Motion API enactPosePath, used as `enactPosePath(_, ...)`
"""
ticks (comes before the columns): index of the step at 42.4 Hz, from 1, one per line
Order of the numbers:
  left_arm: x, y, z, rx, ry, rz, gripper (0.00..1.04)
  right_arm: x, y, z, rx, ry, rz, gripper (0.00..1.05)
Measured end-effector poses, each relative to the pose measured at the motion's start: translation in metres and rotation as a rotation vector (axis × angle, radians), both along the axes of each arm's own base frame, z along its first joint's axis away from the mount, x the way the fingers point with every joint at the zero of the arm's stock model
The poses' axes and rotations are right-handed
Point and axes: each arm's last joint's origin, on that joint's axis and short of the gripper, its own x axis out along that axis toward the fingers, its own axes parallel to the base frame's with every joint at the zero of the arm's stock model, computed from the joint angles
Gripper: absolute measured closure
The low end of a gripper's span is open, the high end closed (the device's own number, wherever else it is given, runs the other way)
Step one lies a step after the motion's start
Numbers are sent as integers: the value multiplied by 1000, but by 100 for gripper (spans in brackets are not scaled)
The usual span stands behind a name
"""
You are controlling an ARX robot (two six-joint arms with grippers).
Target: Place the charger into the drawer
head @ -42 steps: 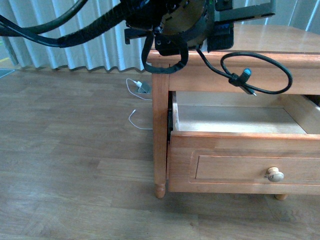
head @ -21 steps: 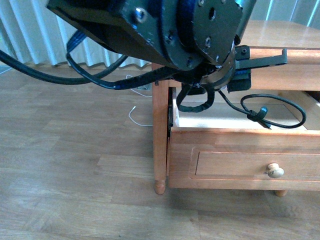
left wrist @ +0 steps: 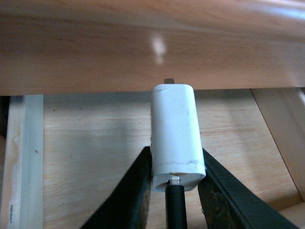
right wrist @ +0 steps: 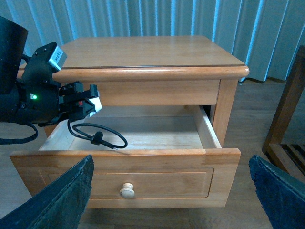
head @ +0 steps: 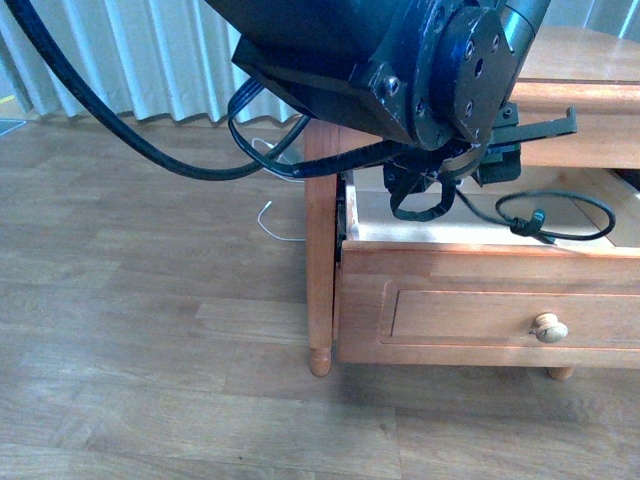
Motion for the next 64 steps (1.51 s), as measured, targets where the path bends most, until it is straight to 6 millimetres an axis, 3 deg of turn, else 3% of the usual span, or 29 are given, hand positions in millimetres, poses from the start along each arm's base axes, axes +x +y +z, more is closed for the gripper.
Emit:
enactPosePath(11, 0, 1, -2, -1, -17, 19, 35, 0, 0, 0, 0, 0, 0, 8)
enactPosePath(18, -12, 25, 17, 23, -82, 67, 4, 0, 0, 0, 0, 0, 0, 8)
enactPosePath(24, -22, 53, 39, 18, -138, 94, 6, 0, 0, 0, 0, 0, 0, 8)
enactPosePath(34, -61, 123, 81, 17, -249, 185, 6, 0, 0, 0, 0, 0, 0, 8)
enactPosePath(37, -77, 141, 89, 11, -268, 206, 6, 0, 0, 0, 0, 0, 0, 8)
enactPosePath(43, -140, 182, 109, -26, -354, 228, 6, 0, 0, 0, 0, 0, 0, 8)
enactPosePath(55, -221, 241, 103, -15, -377, 362, 6, 0, 0, 0, 0, 0, 0, 8)
enactPosePath(64, -277, 274, 84, -28, -354, 466, 6, 0, 0, 0, 0, 0, 0, 8)
